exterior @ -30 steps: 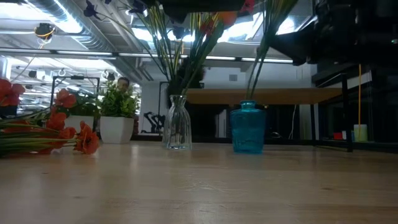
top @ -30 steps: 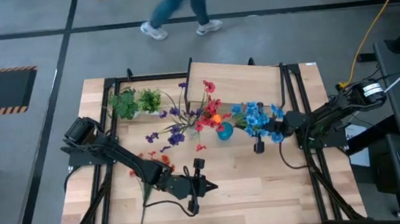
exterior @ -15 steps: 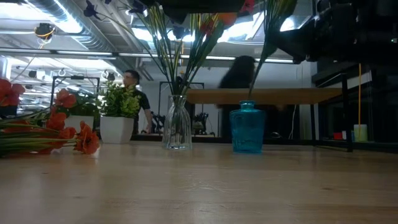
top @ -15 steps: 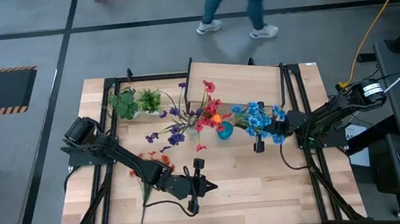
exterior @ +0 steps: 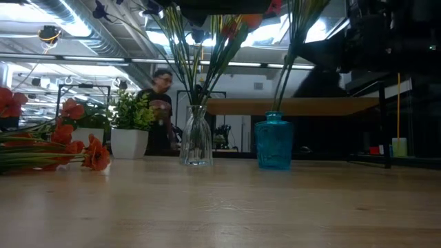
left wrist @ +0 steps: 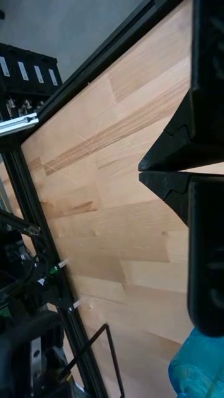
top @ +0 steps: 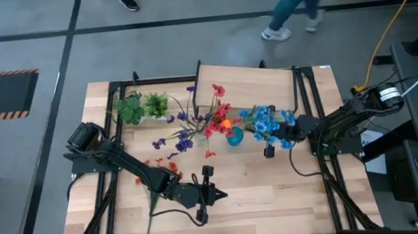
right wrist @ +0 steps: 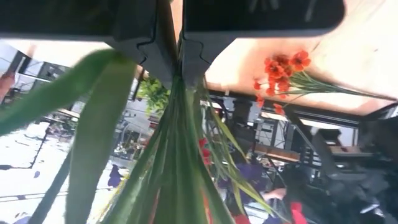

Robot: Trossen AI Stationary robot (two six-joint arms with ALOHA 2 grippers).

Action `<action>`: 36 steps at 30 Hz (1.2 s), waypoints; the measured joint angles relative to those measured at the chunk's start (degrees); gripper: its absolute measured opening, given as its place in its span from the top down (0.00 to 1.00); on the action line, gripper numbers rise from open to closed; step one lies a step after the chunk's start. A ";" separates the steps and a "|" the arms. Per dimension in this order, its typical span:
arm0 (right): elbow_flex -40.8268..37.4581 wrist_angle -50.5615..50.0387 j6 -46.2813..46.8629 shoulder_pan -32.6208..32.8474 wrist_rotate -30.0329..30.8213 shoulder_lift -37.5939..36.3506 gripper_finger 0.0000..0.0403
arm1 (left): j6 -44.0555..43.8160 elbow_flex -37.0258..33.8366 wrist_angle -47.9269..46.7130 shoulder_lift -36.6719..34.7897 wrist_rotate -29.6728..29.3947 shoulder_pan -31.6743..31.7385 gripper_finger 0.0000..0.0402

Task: Pick and place flowers into a vace then onto a shelf
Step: Put the blue flowers into the blue vase

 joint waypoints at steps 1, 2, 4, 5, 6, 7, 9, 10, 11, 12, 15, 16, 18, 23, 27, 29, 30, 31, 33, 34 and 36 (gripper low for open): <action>0.00 0.03 0.02 -0.31 0.01 0.00 1.00 | 0.01 0.00 -0.01 0.01 0.00 0.00 0.99; 0.00 0.02 0.07 -0.57 0.00 0.00 1.00 | -0.02 0.00 0.00 0.01 0.00 0.01 0.99; 0.00 0.02 0.30 -0.90 0.00 0.00 1.00 | -0.04 0.00 -0.01 0.01 0.00 0.00 0.99; 0.00 -0.10 0.34 -0.90 0.00 0.00 1.00 | -0.01 0.00 -0.01 0.01 0.00 0.00 0.99; 0.00 -0.34 0.41 -0.90 -0.02 0.00 1.00 | -0.01 0.00 -0.01 0.01 0.00 0.00 0.99; 0.00 -0.66 0.57 -0.90 -0.02 0.00 1.00 | -0.01 0.00 0.00 0.01 0.00 0.02 0.99; 0.00 -1.24 1.76 -0.90 -0.06 0.00 1.00 | -0.01 0.00 0.01 0.01 0.00 0.01 0.99; 0.06 -1.67 2.05 -0.90 -0.07 0.00 1.00 | 0.06 0.00 0.00 0.01 0.00 0.00 0.99; 0.15 -2.19 2.09 -0.90 -0.07 0.00 1.00 | 0.09 0.00 -0.01 0.01 0.00 0.02 0.99; 0.29 -2.82 2.16 -0.90 -0.07 0.00 1.00 | 0.09 0.00 0.00 0.01 0.00 0.00 0.99; 1.50 -5.47 2.99 -0.90 -0.08 0.00 1.00 | 0.09 0.00 -0.01 0.01 0.00 0.02 0.99; 2.12 -6.66 3.11 -0.90 -0.10 0.00 1.00 | 0.07 0.00 0.00 0.01 0.00 0.01 0.99; 3.40 -9.56 3.12 -0.90 -0.13 0.02 1.00 | 0.09 0.00 0.01 0.01 0.00 0.02 0.99; 6.01 -12.97 3.05 -0.90 -0.15 1.67 1.00 | 0.06 0.00 -0.01 0.01 0.00 0.01 0.99; 6.01 -14.29 3.49 -0.90 -0.11 2.76 1.00 | 0.07 0.00 -0.01 0.01 0.00 0.02 0.99; 5.99 -15.40 4.07 -0.90 -0.09 3.33 1.00 | 0.07 0.00 -0.01 0.01 0.00 0.00 0.99; 5.98 -15.48 4.67 -0.90 -0.09 3.61 1.00 | 0.07 0.00 -0.01 0.01 0.00 0.01 0.99; 5.97 -15.32 4.94 -0.90 -0.09 3.85 1.00 | 0.09 0.00 -0.01 0.01 0.00 0.02 0.99; 5.97 -15.29 4.96 -0.90 -0.08 4.04 1.00 | 0.07 0.00 -0.01 0.01 0.00 0.02 0.99; 5.97 -15.31 4.96 -0.90 -0.04 4.04 1.00 | 0.07 0.00 -0.01 0.01 0.00 0.00 0.99; 5.97 -15.57 4.93 -0.90 0.02 4.04 0.99 | 0.05 0.00 -0.01 0.01 0.00 0.00 0.99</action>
